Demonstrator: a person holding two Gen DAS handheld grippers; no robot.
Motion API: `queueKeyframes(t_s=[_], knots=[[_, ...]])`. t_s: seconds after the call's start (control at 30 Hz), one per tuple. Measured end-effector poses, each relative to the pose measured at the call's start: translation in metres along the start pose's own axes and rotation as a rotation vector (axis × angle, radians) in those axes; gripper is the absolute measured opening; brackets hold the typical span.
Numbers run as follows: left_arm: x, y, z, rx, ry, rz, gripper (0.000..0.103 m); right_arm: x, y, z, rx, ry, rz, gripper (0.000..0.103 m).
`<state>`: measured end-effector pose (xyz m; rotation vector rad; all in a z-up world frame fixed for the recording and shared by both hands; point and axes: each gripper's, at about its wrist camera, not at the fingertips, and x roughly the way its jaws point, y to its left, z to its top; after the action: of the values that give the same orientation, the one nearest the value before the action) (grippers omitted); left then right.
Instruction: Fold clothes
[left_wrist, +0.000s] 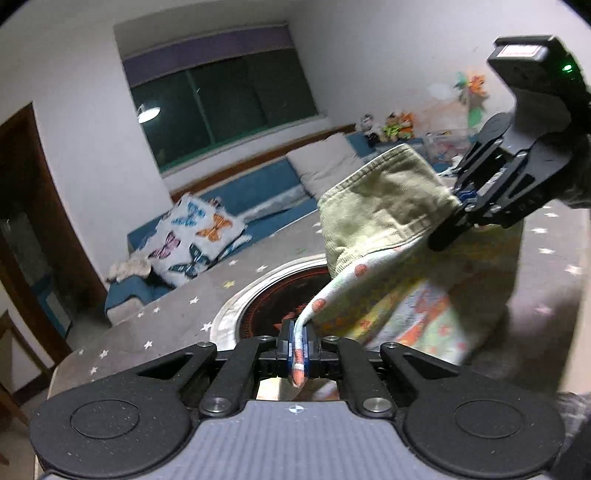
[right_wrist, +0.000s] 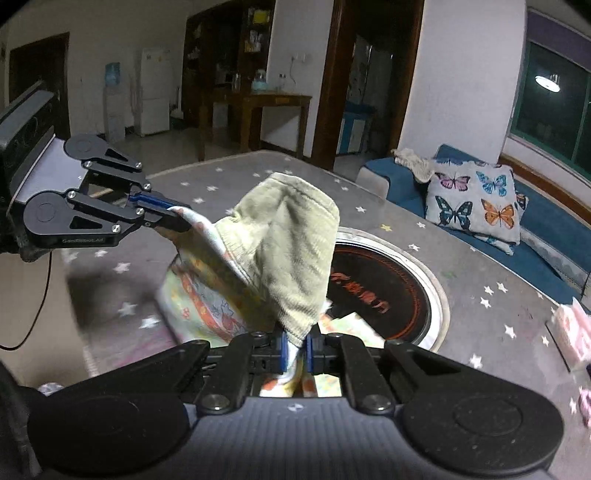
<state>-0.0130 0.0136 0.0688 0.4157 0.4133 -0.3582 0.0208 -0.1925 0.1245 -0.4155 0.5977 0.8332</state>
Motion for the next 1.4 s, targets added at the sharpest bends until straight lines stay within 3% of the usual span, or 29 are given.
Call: queueKeyframes(t_s=[0.2, 0.37, 0.47, 0.57, 0.73, 0.8, 0.93, 1.17, 1.4], knots=[[0.089, 0.031, -0.004, -0.063, 0.132, 0.032, 0.006, 0.072, -0.031, 0.014, 0.016, 0.068, -0.058, 0.009], [0.137, 0.039, -0.022, -0.140, 0.231, 0.034, 0.012, 0.108, -0.052, -0.001, 0.097, 0.099, -0.163, 0.024], [0.135, 0.044, -0.027, -0.150, 0.231, 0.075, 0.032, 0.099, -0.061, -0.018, 0.171, 0.095, -0.188, 0.024], [0.132, 0.049, -0.031, -0.174, 0.239, 0.123, 0.042, 0.082, -0.067, -0.042, 0.253, 0.078, -0.202, 0.024], [0.123, 0.064, -0.028, -0.257, 0.233, 0.179, 0.039, 0.068, -0.066, -0.066, 0.351, 0.041, -0.182, 0.023], [0.114, 0.065, -0.024, -0.286, 0.211, 0.164, 0.030, 0.073, -0.068, -0.069, 0.374, 0.038, -0.167, 0.023], [0.108, 0.056, -0.016, -0.287, 0.191, 0.102, 0.024, 0.091, -0.074, -0.078, 0.416, 0.053, -0.168, 0.022], [0.122, 0.046, -0.011, -0.279, 0.226, 0.038, 0.023, 0.081, -0.078, -0.075, 0.462, 0.003, -0.210, 0.022], [0.150, 0.026, -0.001, -0.272, 0.240, -0.035, 0.023, 0.111, -0.067, -0.052, 0.430, -0.009, -0.150, 0.019]])
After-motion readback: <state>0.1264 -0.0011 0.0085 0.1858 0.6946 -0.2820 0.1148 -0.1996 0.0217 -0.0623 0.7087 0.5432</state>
